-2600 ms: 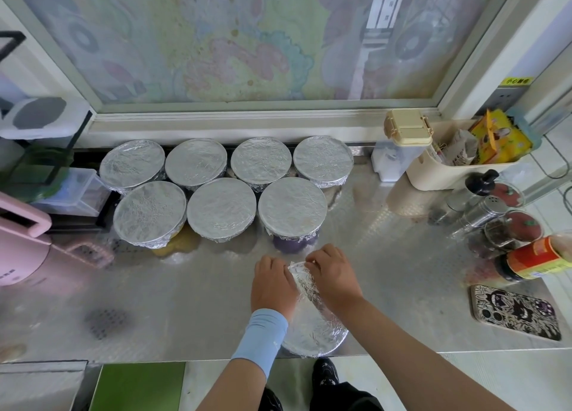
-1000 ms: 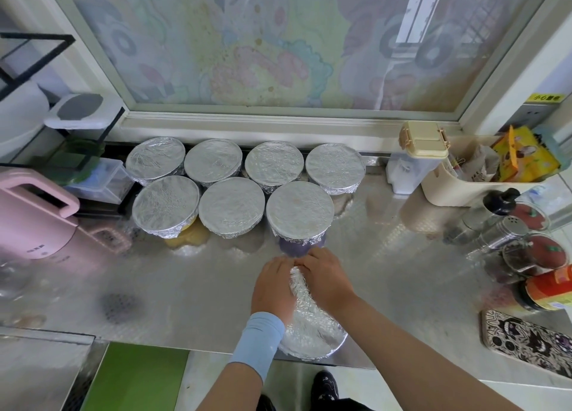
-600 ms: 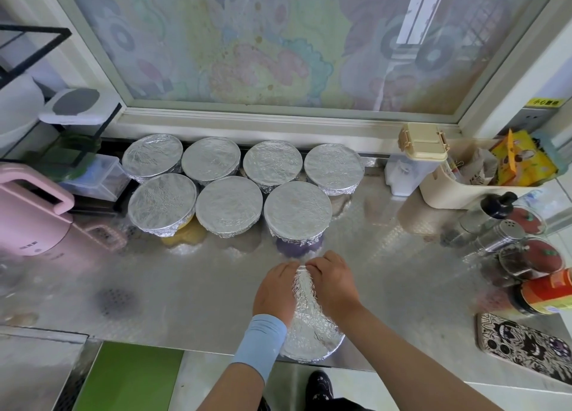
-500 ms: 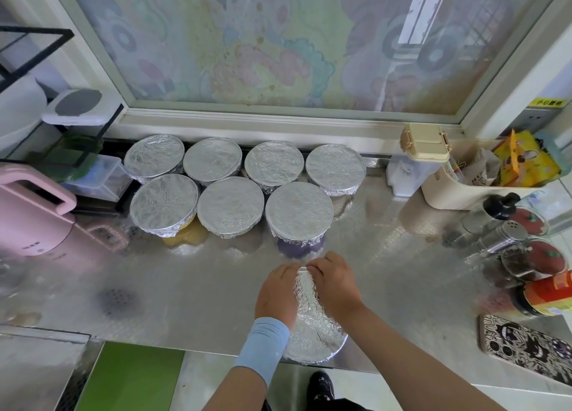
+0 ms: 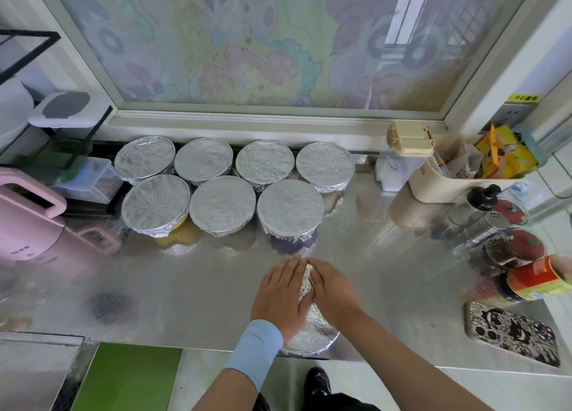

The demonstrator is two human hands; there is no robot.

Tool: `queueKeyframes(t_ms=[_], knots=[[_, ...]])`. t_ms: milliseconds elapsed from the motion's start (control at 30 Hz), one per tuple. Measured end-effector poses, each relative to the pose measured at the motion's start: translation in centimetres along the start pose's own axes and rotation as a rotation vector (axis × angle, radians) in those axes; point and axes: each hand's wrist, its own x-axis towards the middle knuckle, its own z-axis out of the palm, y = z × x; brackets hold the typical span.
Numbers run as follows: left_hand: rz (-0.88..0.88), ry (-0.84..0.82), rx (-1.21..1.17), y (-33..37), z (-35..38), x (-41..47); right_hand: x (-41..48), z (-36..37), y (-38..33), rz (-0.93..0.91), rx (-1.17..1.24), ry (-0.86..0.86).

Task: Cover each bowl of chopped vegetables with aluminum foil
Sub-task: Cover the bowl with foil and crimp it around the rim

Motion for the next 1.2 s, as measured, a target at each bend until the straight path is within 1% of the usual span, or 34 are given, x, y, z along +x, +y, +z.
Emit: queueKeyframes(t_ms=[100, 233, 267, 300, 367, 400, 467, 533, 700, 833, 933, 1033, 1100, 1167, 1200], knots=[[0.008, -0.019, 0.026, 0.0, 0.1, 0.1, 0.0, -0.5, -0.5, 0.051, 0.057, 0.016], [-0.007, -0.024, -0.001, 0.0, -0.3, 0.3, 0.3, -1.1, -0.9, 0.057, 0.053, -0.042], [-0.011, -0.024, -0.01, -0.1, -0.4, 0.3, 0.4, -1.2, -1.0, 0.052, 0.006, -0.065], [-0.01, -0.017, -0.024, -0.3, -0.5, 0.2, 0.5, -1.2, -0.9, 0.035, -0.093, -0.077], [-0.012, 0.01, -0.063, -0.9, -0.3, -0.2, 0.0, -0.9, -0.9, -0.043, -0.348, -0.036], [-0.01, 0.019, -0.073, -1.2, -0.1, -0.6, -0.5, -0.7, -0.8, -0.089, -0.418, -0.023], [-0.005, 0.01, -0.087, -1.6, 0.3, -1.1, -1.5, 0.0, -0.6, -0.147, -0.459, -0.04], [-0.018, -0.002, -0.119, -1.8, 0.5, -1.2, -2.0, 0.3, -0.5, -0.147, -0.436, -0.043], [-0.088, 0.028, -0.231, -1.6, 0.6, -1.3, -1.5, -0.5, -0.4, -0.129, -0.406, -0.064], [-0.132, 0.006, -0.23, -1.2, 0.6, -1.8, -1.9, -0.7, -0.1, -0.092, -0.442, -0.097], [-0.211, 0.0, -0.28, -0.6, 0.5, -1.7, -2.7, -0.8, -0.3, 0.014, -0.427, -0.002], [-0.322, 0.011, -0.42, 0.0, 0.1, -2.1, -3.4, -0.4, -0.4, 0.11, -0.289, 0.041], [-0.349, 0.035, -0.494, 0.3, -0.1, -2.3, -3.2, -0.1, -0.4, 0.121, -0.154, 0.07], [-0.331, 0.074, -0.477, -0.1, -0.4, -2.0, -2.5, -0.2, -0.6, 0.078, -0.109, 0.067], [-0.295, 0.089, -0.404, -0.4, -0.6, -1.7, -2.0, -0.2, -0.8, 0.051, -0.119, 0.041]])
